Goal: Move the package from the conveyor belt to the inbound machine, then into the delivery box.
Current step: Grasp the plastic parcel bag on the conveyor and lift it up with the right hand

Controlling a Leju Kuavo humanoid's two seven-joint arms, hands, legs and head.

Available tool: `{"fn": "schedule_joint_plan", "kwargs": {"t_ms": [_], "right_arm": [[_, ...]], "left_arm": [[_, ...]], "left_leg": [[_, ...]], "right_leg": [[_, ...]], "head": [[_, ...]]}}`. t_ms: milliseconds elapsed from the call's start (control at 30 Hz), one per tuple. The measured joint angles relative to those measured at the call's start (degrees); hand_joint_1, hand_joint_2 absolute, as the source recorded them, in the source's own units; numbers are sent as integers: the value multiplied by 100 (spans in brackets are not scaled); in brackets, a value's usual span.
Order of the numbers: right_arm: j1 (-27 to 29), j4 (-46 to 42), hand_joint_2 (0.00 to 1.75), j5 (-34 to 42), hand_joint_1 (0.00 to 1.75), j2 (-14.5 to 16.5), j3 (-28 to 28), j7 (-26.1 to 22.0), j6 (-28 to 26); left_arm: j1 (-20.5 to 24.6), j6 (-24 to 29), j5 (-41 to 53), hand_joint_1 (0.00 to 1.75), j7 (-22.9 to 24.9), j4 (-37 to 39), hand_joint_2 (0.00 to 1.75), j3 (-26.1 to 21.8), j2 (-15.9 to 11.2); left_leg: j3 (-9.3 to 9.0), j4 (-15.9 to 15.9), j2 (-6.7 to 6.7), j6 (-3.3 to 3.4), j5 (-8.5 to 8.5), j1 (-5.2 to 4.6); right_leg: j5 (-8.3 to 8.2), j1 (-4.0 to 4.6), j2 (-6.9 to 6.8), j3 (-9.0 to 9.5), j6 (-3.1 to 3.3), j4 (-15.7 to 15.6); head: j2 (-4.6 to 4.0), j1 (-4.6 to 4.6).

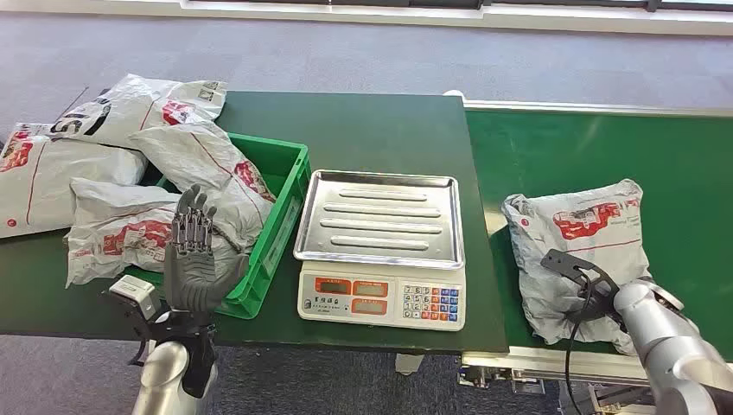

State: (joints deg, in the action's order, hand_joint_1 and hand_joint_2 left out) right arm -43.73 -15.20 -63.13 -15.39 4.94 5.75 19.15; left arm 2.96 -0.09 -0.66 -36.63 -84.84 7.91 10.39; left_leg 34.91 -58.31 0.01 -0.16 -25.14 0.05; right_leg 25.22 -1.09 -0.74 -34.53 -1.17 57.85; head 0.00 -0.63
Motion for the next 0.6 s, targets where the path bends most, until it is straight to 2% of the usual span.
{"fn": "schedule_joint_plan", "kwargs": {"t_ms": [600], "right_arm": [[95,19,175,19,175,21,-1,-39,10]], "left_arm": [[-2,3,-2,0,-5,5,175,26,-10]], "left_leg": [[8,0,-1,4,-5,-1]], "right_leg": [[2,-1,-2,-5,-2,0]], "head": [[0,0]]}}
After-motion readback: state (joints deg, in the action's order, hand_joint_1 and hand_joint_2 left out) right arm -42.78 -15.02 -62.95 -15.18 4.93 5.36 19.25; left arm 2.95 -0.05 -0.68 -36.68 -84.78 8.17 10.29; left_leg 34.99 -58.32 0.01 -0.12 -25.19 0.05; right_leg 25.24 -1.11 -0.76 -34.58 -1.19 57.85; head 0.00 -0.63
